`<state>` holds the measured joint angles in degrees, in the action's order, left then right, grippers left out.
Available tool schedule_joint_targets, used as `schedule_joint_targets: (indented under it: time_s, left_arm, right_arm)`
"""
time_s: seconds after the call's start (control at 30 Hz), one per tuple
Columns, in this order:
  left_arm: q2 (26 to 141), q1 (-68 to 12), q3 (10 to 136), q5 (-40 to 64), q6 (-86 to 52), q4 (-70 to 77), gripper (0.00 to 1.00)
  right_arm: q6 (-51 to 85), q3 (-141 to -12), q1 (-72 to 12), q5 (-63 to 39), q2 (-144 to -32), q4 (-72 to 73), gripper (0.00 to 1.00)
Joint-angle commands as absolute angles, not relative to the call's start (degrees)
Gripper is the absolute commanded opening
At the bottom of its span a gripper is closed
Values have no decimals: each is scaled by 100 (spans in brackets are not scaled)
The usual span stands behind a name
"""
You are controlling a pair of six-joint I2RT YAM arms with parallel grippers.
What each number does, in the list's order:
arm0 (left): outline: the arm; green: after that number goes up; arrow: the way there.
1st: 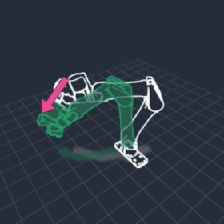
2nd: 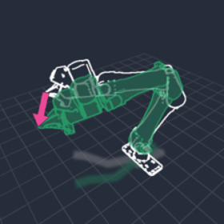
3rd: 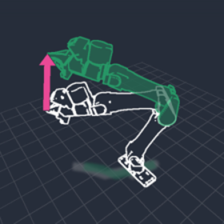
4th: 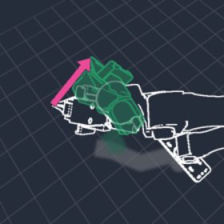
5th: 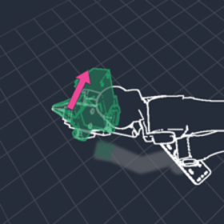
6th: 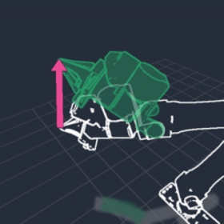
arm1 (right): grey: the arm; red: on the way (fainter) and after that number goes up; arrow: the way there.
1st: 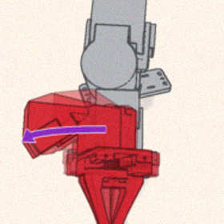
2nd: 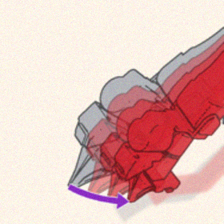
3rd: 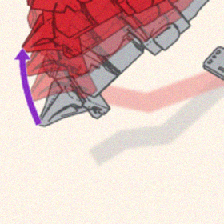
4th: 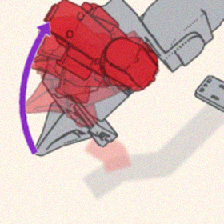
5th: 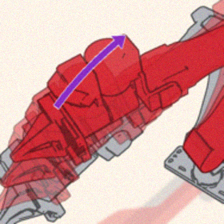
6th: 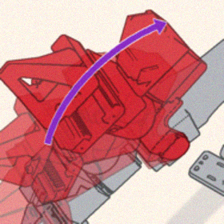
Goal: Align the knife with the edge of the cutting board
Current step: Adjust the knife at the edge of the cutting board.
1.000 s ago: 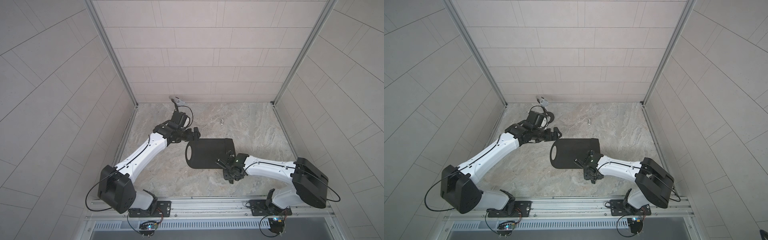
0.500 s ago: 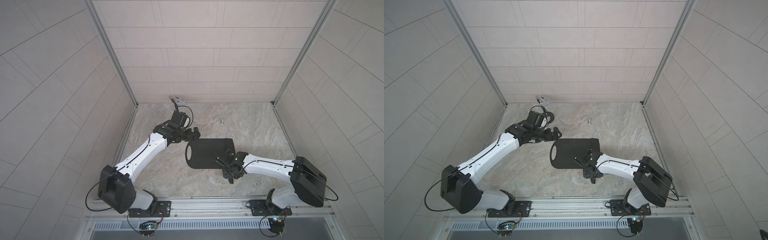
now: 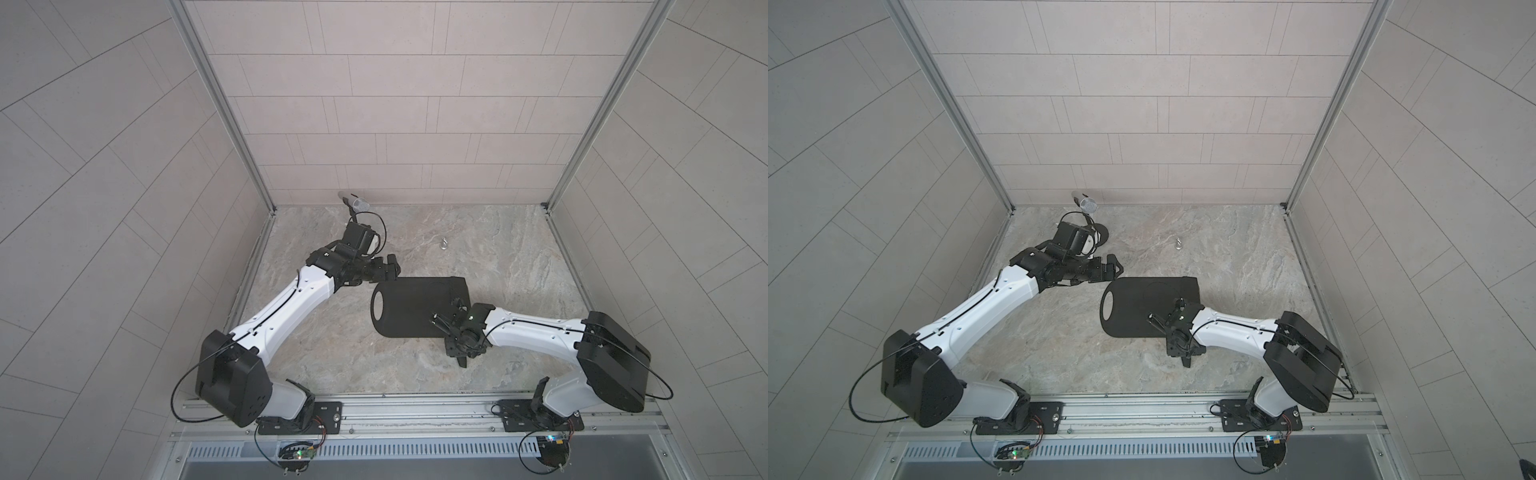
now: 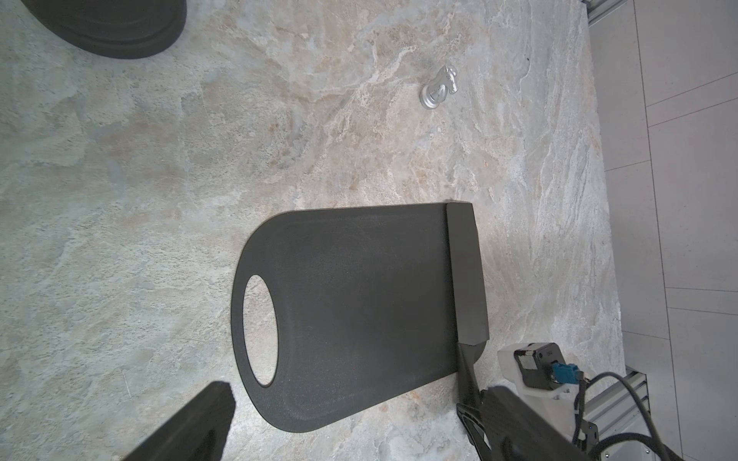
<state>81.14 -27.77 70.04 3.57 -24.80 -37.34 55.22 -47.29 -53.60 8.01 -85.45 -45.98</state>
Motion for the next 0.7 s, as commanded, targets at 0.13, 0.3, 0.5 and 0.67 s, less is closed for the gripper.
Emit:
schedule_joint_targets:
  time_s: [0.13,0.3,0.5,0.67]
  left_arm:
    - [8053,-2802,6946,264,-2375,-3764,100]
    - [7986,-2798,6952,125,-2350,-3776,100]
    - [7889,-2802,6961,-133,-2295,-3809,100]
    - [7842,-2797,6957,-380,-2258,-3830,100]
  right_arm:
    - [5374,-4931,-5344,890,-8369,-4617,49]
    - [5154,-5082,-5290,891,-8042,-4738,62]
    - [4707,-5181,-5126,786,-7487,-4755,99]
    - [4330,-5153,-4825,785,-6852,-4747,100]
